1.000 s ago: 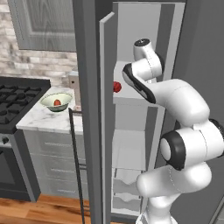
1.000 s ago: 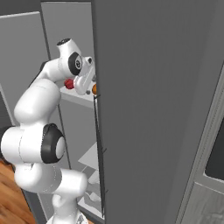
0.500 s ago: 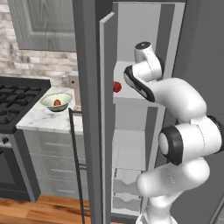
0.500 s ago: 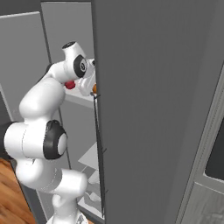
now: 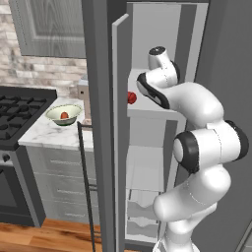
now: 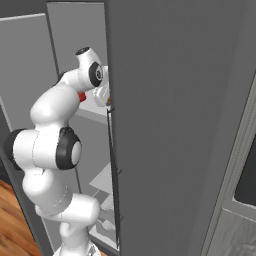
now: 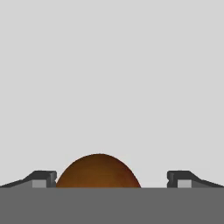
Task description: Take the sweet potato, bell pepper, and mango from the freezer and place them in the bowl on the counter.
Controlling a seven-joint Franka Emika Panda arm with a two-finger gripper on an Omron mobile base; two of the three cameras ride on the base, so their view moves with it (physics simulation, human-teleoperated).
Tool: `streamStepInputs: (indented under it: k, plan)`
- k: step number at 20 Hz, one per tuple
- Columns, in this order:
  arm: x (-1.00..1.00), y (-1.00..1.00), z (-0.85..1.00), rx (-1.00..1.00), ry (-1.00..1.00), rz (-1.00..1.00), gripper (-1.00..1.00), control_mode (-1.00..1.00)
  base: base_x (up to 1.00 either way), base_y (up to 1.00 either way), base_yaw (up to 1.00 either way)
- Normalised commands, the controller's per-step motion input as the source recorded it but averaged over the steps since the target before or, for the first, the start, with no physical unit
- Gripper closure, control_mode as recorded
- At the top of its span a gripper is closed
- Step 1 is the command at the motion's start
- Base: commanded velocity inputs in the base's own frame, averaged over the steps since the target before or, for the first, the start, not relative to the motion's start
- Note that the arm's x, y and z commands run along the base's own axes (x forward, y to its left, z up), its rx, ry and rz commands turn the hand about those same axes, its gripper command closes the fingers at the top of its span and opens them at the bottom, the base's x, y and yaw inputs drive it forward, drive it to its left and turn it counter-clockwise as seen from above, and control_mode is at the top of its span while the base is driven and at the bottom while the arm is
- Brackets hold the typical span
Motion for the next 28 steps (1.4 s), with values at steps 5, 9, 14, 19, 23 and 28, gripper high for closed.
streamStepInputs:
  k: [5, 9, 14, 19, 23, 28]
  plan:
    - [0.43, -0.25, -0.39, 0.00, 0.00, 0.00, -1.00, -1.00, 0.00, 0.00, 0.00]
    - [0.33, -0.38, -0.65, 0.00, 0.05, 0.00, 1.00, -1.00, 0.00, 0.00, 0.00]
    - [0.28, -0.04, -0.55, 0.00, 0.09, 0.00, 1.00, -1.00, 0.00, 0.00, 0.00]
    - [-0.17, 0.00, -0.04, 0.00, 0.00, 0.00, 1.00, -1.00, 0.00, 0.00, 0.00]
    - [-0.62, 0.10, -0.10, 0.00, 0.00, 0.00, 1.00, -1.00, 0.00, 0.00, 0.00]
    - [-0.72, 0.16, 0.00, 0.03, 0.00, 0.00, 1.00, -1.00, 0.00, 0.00, 0.00]
